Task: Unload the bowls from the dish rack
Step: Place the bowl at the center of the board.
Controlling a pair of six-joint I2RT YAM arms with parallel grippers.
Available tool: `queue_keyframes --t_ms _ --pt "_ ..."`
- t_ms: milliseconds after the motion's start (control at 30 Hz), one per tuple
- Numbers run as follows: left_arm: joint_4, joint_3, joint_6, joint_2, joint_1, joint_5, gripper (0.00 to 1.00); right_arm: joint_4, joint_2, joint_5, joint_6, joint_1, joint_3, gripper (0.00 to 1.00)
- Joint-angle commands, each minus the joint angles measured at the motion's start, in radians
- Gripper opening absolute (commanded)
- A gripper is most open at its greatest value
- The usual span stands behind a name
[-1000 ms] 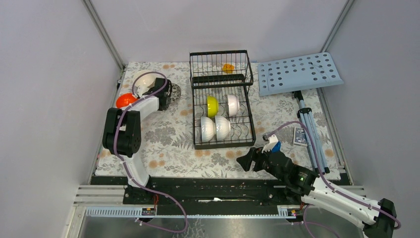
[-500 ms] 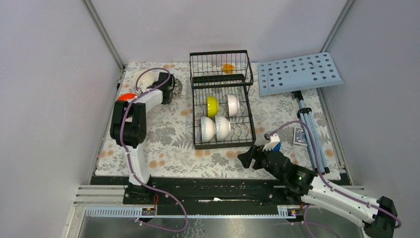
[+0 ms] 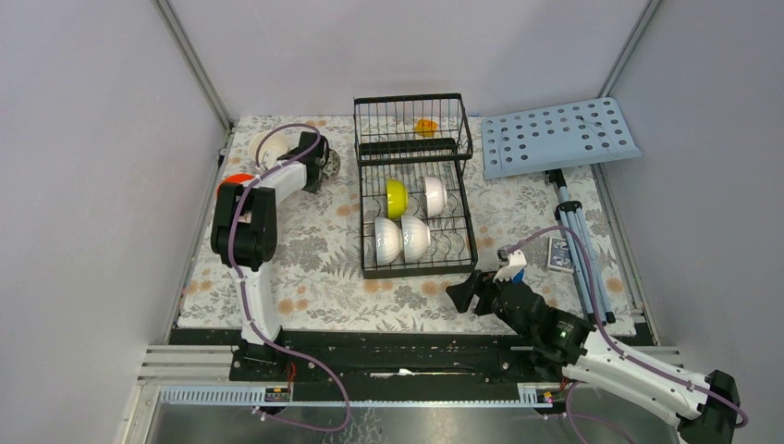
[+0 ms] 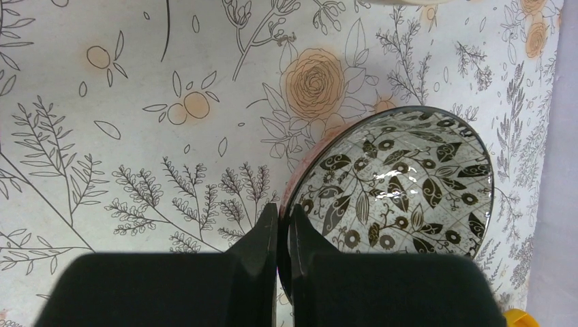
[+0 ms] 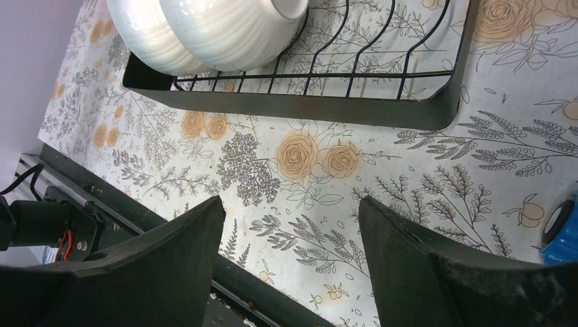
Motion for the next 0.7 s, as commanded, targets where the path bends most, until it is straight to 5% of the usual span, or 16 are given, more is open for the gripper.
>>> queue_keyframes --t_ms 0,333,600,667 --pt "0.017 0.046 -0.025 -0.001 -0.005 -0.022 0.06 -0.034 -0.042 0.052 0.015 0.007 0.000 0.79" --pt "0.066 -0.040 0.001 -0.096 -0.005 0.014 0.44 -0.133 -0.078 0.069 0.024 0.007 0.042 0.81" --pt "0.106 -0.192 0.073 -0.364 -0.008 0.066 0.90 -0.201 -0.099 0.067 0.047 0.007 0.088 0.85" --pt "0.155 -0.286 0.134 -0.482 -0.005 0.129 0.98 -0.209 -0.099 0.058 0.061 0.007 0.102 0.98"
